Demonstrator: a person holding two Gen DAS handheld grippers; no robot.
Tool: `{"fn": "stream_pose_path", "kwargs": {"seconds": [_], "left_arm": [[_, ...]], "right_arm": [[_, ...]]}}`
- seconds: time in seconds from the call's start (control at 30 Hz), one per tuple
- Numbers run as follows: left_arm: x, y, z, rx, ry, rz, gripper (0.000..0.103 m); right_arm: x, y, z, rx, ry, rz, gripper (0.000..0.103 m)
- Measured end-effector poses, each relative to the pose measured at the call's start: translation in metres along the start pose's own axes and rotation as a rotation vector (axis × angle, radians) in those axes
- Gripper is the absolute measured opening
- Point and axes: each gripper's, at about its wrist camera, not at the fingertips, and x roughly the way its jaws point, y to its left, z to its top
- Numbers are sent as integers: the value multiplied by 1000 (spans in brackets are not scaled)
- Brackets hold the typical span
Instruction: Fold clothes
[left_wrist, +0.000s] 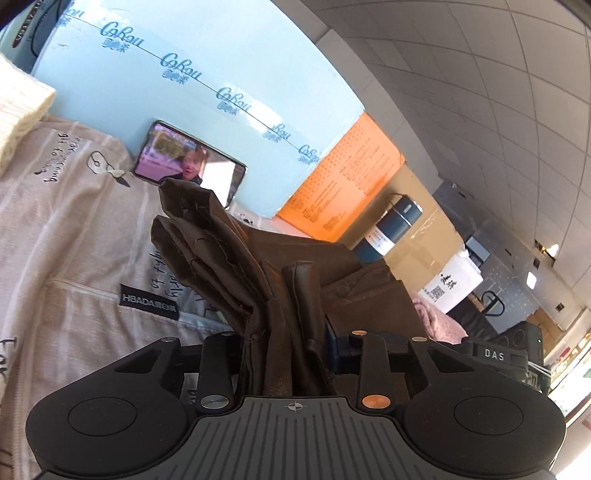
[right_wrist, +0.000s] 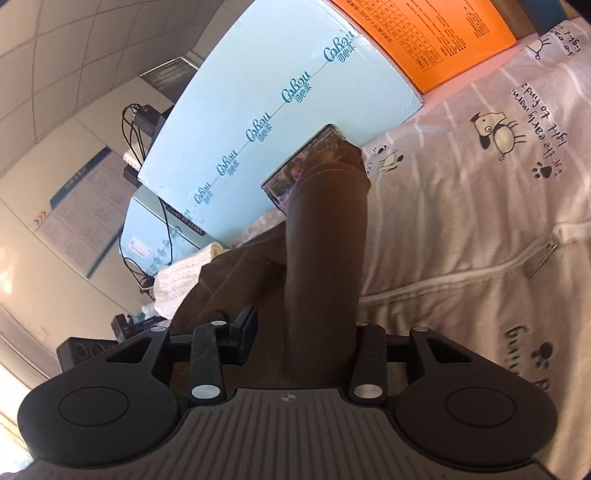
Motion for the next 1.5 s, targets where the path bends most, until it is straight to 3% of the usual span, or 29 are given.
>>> {"fn": "stream_pose_path", "kwargs": {"seconds": [0.17,0.3,0.5,0.7,0.8,1.07,1.27,1.37,1.5], "left_arm": [[-47,8,4,12,-111,49,32],[-91,23,18,27,-217,119,30],[-148,50,50,52,-350,255,29],[-177,84,90,46,-453,405,27],[-191,104,106,36,-495,450,26],[-165,152,146,45,-502,577,26],[-146,178,140,92,-475,684,28],[-142,181,139,113,-463,745,39],[-132,183,135,161,-440,858,57]], "right_arm": [[20,45,-6,3,10,69,37],[52,86,-5,-72,43,140,37],[125,147,-4,-142,85,209,37],[216,200,0,-118,135,264,37],[246,209,-3,-156,133,238,37],[311,219,-14,-336,95,115,37],[359,226,-23,-467,67,25,40],[365,217,-22,-471,61,13,50],[368,214,-21,-498,48,-3,54]]}}
